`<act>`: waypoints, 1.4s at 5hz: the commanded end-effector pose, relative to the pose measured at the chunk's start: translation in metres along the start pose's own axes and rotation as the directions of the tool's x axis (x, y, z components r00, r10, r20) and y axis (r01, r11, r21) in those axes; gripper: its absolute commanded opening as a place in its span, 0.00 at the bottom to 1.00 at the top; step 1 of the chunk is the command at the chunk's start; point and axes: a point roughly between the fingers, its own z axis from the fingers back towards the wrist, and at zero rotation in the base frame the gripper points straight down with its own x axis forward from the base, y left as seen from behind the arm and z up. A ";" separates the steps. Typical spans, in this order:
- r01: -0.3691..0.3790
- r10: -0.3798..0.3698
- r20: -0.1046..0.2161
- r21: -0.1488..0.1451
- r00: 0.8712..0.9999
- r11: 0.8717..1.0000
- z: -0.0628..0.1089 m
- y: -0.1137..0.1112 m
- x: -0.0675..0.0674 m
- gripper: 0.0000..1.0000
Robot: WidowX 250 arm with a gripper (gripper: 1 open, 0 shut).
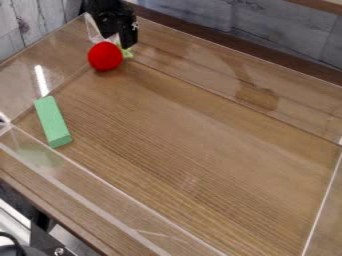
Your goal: Move the red fruit to the right
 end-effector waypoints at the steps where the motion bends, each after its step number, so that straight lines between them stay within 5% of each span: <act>1: 0.017 -0.018 0.029 0.047 0.999 0.999 0.006 0.008 0.004 1.00; 4: 0.022 -0.018 -0.052 0.080 0.999 0.997 -0.012 0.025 0.009 1.00; 5: 0.006 0.000 -0.072 0.082 0.997 0.997 -0.026 0.021 0.012 0.00; 7: -0.115 0.117 -0.093 0.026 0.989 0.993 -0.033 0.000 0.012 0.00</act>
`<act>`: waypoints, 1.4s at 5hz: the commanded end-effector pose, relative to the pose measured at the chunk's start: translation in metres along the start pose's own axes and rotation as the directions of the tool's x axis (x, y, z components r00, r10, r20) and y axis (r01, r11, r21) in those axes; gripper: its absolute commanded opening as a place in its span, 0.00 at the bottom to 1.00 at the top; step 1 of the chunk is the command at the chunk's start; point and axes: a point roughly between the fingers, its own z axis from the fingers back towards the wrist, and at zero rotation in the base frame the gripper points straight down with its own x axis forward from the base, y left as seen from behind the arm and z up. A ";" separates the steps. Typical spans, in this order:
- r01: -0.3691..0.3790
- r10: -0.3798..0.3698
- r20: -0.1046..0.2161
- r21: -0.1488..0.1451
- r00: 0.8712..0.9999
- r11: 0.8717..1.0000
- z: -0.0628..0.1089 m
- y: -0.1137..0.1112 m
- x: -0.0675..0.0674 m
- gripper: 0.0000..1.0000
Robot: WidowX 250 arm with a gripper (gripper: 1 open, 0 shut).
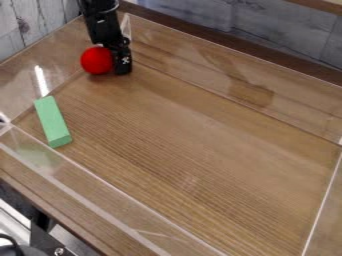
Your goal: Move the red fruit to the right
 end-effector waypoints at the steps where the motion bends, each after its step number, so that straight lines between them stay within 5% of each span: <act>1: -0.008 0.007 0.029 0.016 1.000 1.000 0.011 -0.002 0.003 0.00; 3: -0.003 0.003 0.004 0.016 1.000 1.000 0.012 -0.005 0.016 0.00; 5: -0.089 0.087 -0.034 -0.039 0.996 0.995 -0.002 -0.005 0.005 0.00; 7: 0.022 -0.021 -0.040 0.032 0.999 0.999 -0.004 -0.017 0.000 0.00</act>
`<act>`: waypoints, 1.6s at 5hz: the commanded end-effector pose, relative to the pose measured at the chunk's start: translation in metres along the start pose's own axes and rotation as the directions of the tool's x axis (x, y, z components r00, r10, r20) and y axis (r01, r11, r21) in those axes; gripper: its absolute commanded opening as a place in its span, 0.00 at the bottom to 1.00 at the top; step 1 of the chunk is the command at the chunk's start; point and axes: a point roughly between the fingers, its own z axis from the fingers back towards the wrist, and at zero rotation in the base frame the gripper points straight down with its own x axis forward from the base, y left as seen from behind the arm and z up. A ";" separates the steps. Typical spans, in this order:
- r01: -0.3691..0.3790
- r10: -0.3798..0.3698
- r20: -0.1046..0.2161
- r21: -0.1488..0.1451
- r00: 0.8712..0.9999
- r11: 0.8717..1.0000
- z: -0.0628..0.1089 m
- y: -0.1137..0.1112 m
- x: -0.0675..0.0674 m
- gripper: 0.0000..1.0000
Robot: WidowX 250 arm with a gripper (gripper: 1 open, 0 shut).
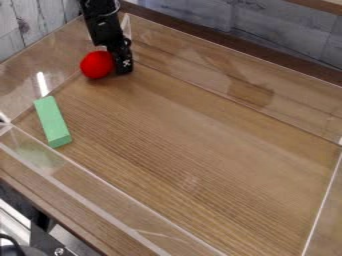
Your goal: Move the red fruit to the right
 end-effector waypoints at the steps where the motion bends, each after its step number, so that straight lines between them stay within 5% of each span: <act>1: 0.014 -0.014 0.031 0.013 0.999 1.000 -0.002 -0.012 0.002 0.00; 2: 0.005 -0.005 0.022 0.006 1.000 1.000 -0.017 -0.022 0.010 0.00; 3: -0.084 0.085 0.003 -0.060 0.996 0.995 -0.018 -0.026 0.012 0.00; 4: -0.172 0.170 -0.024 -0.122 0.985 0.978 -0.021 -0.031 0.015 1.00; 5: -0.166 0.163 -0.031 -0.113 0.986 0.980 -0.013 -0.038 0.017 0.00; 6: -0.161 0.157 -0.041 -0.108 0.987 0.981 -0.004 -0.047 0.019 0.00; 7: -0.153 0.148 -0.055 -0.095 0.987 0.984 -0.013 -0.049 0.024 1.00; 8: -0.099 0.096 -0.062 -0.044 0.993 0.994 -0.023 -0.048 0.024 1.00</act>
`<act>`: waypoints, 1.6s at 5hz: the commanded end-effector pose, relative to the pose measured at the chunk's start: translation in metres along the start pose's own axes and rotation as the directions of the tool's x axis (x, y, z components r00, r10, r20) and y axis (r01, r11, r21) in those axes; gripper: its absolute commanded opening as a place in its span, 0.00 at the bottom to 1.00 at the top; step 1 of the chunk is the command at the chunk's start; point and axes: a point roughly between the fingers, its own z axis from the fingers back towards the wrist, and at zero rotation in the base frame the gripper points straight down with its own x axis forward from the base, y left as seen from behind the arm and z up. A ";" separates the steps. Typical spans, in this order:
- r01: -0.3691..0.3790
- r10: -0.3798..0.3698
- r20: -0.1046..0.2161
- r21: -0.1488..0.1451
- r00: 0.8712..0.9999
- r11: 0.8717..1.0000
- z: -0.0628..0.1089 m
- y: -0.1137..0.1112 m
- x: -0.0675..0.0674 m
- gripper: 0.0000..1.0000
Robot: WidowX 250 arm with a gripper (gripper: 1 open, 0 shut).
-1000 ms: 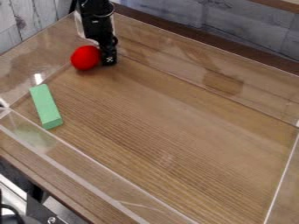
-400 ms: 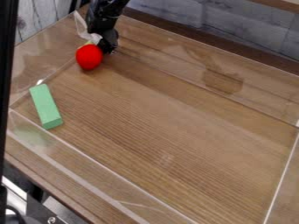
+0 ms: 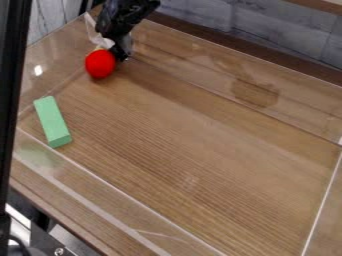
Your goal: Move the red fruit to the right
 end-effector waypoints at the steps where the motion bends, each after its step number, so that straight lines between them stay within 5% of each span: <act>1: 0.051 -0.051 0.004 0.052 0.999 0.997 0.000 0.012 -0.006 1.00; 2: 0.085 -0.085 -0.002 0.084 0.996 0.993 -0.002 0.010 -0.017 0.00; 3: 0.117 -0.116 -0.010 0.117 0.993 0.986 -0.006 0.008 -0.028 0.00; 5: 0.096 -0.095 -0.022 0.067 0.995 0.993 -0.002 0.000 -0.043 0.00; 8: 0.207 -0.205 -0.022 0.081 0.978 0.975 0.006 -0.019 -0.075 0.00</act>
